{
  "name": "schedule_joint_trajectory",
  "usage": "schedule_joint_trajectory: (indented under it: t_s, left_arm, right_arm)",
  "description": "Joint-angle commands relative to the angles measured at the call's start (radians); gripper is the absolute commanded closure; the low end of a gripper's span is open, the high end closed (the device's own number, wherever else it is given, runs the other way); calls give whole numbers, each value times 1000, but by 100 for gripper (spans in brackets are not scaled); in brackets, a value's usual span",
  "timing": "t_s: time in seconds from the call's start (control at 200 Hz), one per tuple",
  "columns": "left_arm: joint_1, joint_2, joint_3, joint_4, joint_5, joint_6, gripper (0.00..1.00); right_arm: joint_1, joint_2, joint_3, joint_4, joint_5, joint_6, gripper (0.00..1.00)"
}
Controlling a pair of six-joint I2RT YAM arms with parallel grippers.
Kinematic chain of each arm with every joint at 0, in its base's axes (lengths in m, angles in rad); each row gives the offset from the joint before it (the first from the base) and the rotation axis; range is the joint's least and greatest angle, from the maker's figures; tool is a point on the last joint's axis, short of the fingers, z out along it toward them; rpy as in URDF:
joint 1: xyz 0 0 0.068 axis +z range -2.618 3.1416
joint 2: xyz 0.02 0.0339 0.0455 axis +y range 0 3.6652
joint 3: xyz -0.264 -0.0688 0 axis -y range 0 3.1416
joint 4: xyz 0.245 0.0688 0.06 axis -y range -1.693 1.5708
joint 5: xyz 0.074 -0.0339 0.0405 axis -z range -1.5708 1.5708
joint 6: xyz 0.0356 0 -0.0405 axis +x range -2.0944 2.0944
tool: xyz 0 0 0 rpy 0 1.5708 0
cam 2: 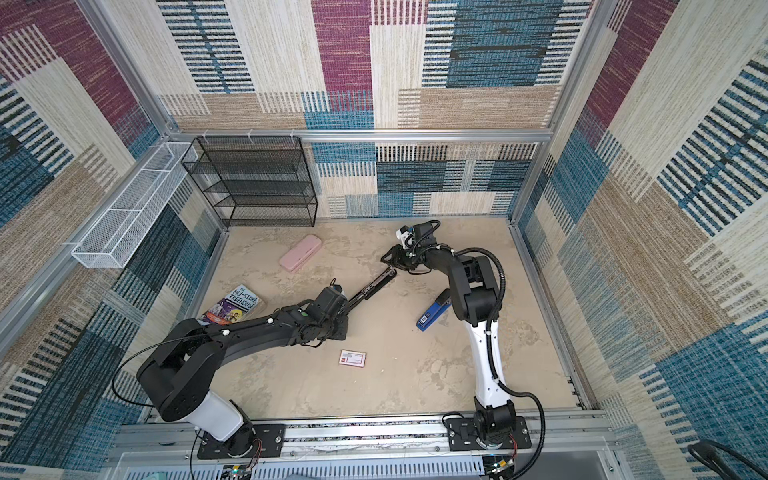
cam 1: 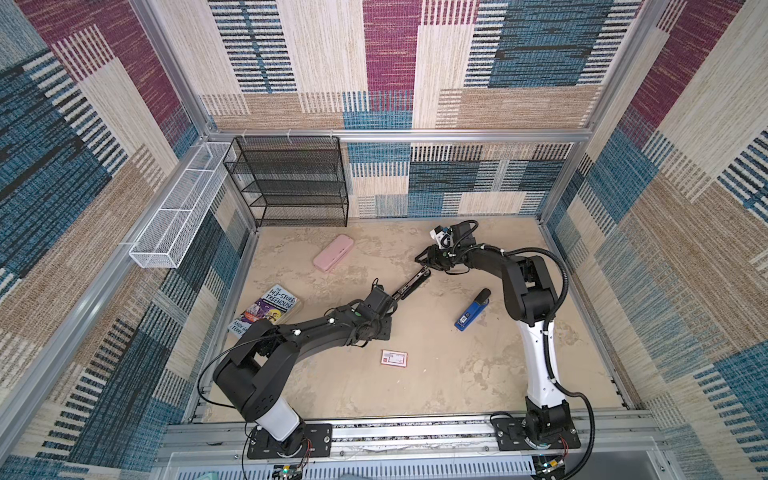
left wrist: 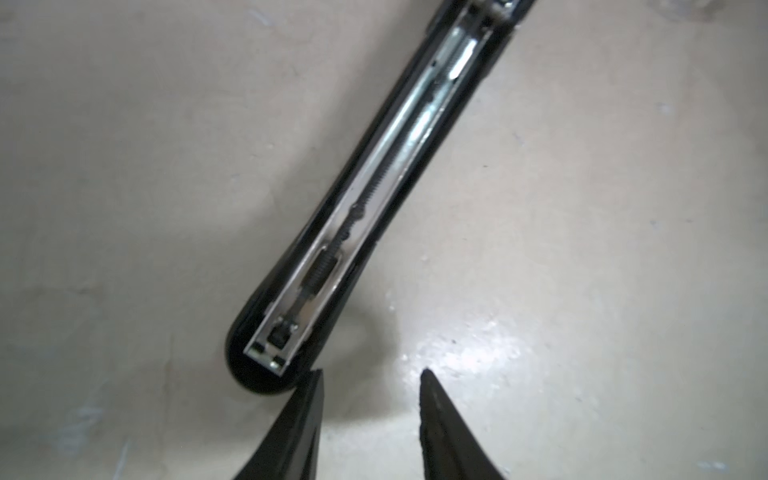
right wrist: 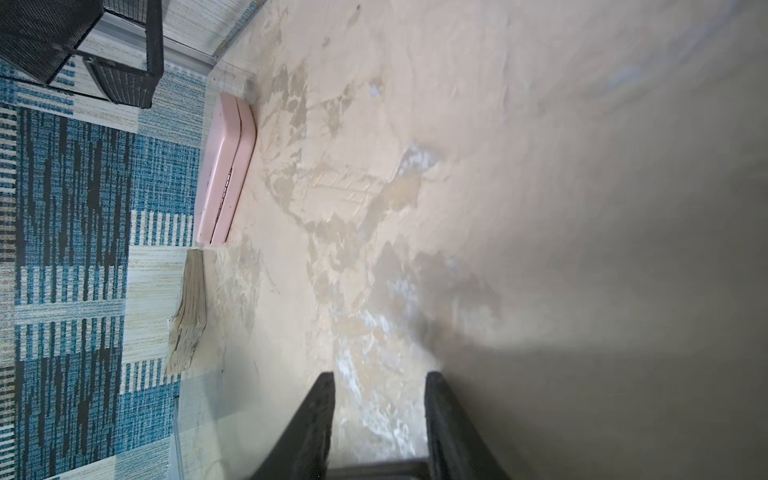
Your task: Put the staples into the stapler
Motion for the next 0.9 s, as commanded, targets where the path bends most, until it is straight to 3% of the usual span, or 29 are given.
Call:
schedule_joint_trajectory:
  t_s: [0.0,0.431,0.891]
  left_arm:
    - [15,22,29,-59,-119,38,58]
    - [140,161,205,-87,-149,114,58]
    - [206,334,442,-125,-115,177,58]
  right_arm:
    - [-1,-56,-61,61,-13,-12,62]
    - [2,-273,-502,216,-18,3,62]
    - [94,-399,-724,305,-37,44,62]
